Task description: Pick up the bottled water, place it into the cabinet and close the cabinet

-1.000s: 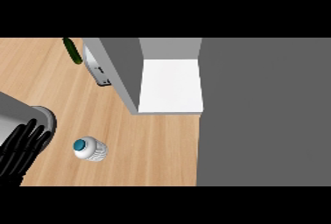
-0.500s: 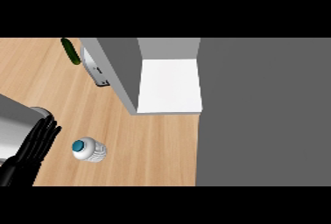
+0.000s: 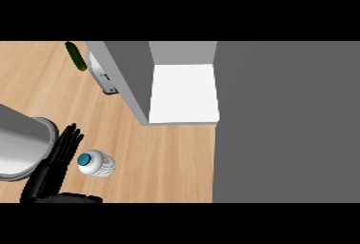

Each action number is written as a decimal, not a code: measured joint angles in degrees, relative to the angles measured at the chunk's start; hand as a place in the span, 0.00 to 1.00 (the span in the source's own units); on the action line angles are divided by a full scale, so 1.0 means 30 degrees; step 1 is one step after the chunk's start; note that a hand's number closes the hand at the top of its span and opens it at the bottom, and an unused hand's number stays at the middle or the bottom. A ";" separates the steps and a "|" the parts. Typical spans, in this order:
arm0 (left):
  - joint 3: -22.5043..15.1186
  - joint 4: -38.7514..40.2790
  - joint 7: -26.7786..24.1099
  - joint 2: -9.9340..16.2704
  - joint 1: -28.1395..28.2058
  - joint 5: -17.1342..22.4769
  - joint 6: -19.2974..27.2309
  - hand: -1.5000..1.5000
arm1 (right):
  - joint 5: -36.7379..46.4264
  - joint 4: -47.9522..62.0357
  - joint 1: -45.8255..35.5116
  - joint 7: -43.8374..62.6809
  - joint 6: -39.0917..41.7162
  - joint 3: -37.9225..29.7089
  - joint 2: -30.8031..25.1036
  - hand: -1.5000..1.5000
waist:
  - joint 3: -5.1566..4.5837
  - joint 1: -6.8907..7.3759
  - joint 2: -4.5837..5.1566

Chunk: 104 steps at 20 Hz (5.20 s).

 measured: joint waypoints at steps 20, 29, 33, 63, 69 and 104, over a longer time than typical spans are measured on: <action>0.0938 1.4727 -0.8313 0.1044 -0.5158 -0.1420 -0.1400 0.00 | 0.0060 -0.0058 0.3070 -0.2673 0.1179 0.0049 -0.0599 0.00 | -0.0023 -0.0128 0.0053; 0.1565 1.8202 -0.9924 0.0521 -0.6819 -0.0672 -0.1113 1.00 | 0.0175 0.0130 0.3589 -0.3379 0.1298 0.0180 -0.0544 0.00 | 0.0114 -0.0021 -0.0019; 0.1686 1.8901 -1.0170 0.0545 -0.7181 -0.0206 -0.1604 1.00 | 0.0232 0.0137 0.3426 -0.3188 0.1164 0.0414 -0.0482 0.00 | 0.0203 0.0052 -0.0050; -0.7079 1.2533 -0.7458 -0.2112 -0.8261 0.9103 0.6121 1.00 | 0.0336 0.0336 0.3581 -0.3537 0.1228 0.0282 -0.0421 0.00 | 0.0034 0.0217 -0.0081; -0.9381 1.0091 -0.5621 -0.2134 -0.9655 0.8913 1.0364 1.00 | 0.0096 0.0466 0.3410 -0.3596 0.1459 -0.0260 -0.0504 0.00 | 0.0031 0.0124 -0.0044; -0.9155 2.4025 -0.3696 -0.1708 -2.3204 1.1129 1.8491 1.00 | -0.1282 0.0932 0.2230 -0.4052 0.3093 -0.2775 -0.0482 0.00 | -0.0007 -0.1164 0.0590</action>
